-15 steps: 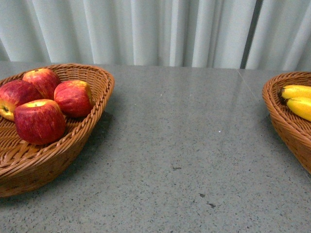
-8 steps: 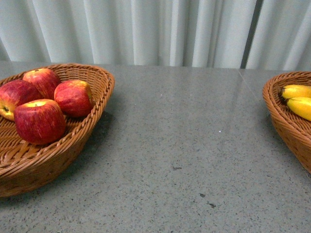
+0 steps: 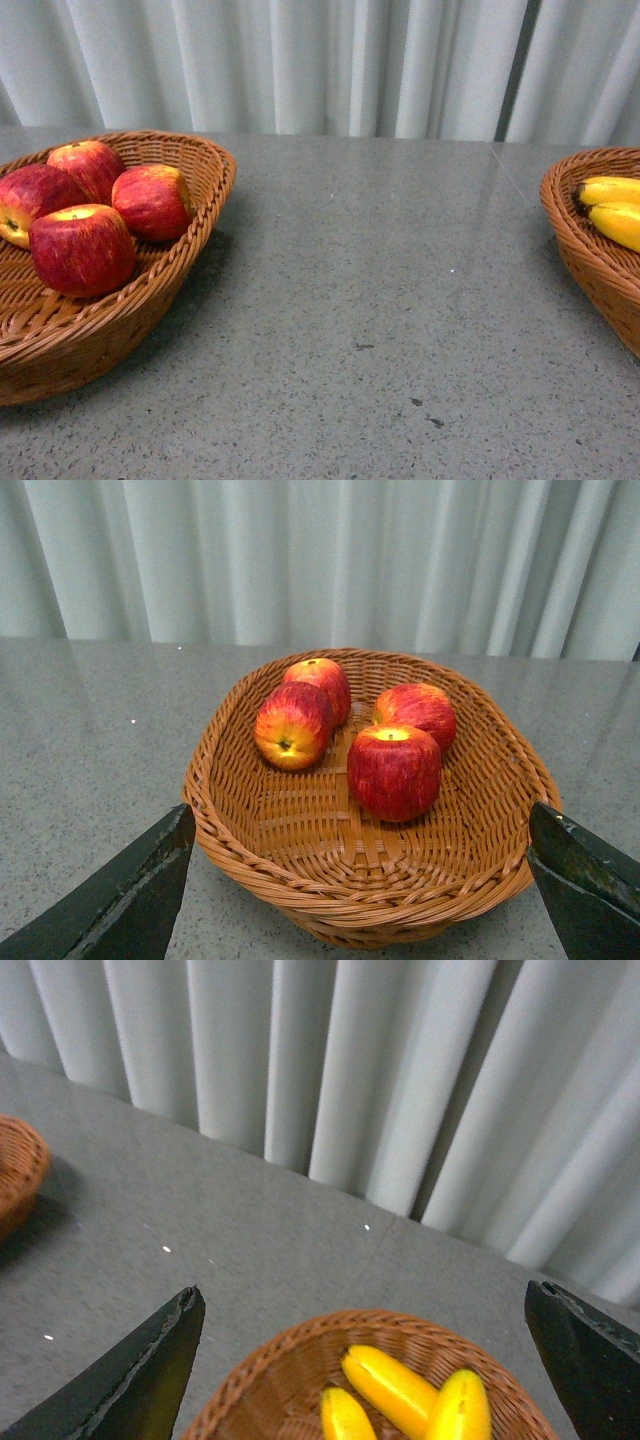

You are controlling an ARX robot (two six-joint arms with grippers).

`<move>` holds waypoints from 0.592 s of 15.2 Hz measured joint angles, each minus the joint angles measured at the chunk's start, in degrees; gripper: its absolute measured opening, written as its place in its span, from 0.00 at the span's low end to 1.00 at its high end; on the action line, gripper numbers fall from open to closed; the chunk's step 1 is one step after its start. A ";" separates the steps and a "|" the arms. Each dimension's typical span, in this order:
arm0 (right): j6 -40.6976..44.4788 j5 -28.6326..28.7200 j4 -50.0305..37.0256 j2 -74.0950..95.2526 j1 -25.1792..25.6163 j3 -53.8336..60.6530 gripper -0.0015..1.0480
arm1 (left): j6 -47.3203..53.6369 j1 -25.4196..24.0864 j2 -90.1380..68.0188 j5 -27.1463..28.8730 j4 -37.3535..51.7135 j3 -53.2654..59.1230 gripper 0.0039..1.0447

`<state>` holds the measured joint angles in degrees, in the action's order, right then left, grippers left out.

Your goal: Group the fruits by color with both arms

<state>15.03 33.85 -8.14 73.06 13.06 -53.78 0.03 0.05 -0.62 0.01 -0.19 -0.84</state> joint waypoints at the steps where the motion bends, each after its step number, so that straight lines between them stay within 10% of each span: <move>1: -2.43 1.68 0.17 -3.43 -0.35 1.62 0.94 | 0.00 0.00 0.00 0.00 0.00 0.00 0.94; 4: -8.70 4.63 0.70 -14.14 -0.57 9.27 0.93 | 0.00 0.00 0.00 0.00 0.00 0.00 0.94; 7: -13.70 -26.47 -1.01 -35.87 -7.04 27.04 0.54 | -0.02 0.00 0.00 0.02 0.00 0.00 0.94; 9: -14.19 -26.80 -0.42 -48.04 -5.92 37.44 0.20 | -0.02 0.00 0.00 0.00 0.00 0.00 0.94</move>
<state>0.84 7.05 -8.56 25.02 7.14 -16.34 0.01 0.05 -0.62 0.01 -0.19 -0.84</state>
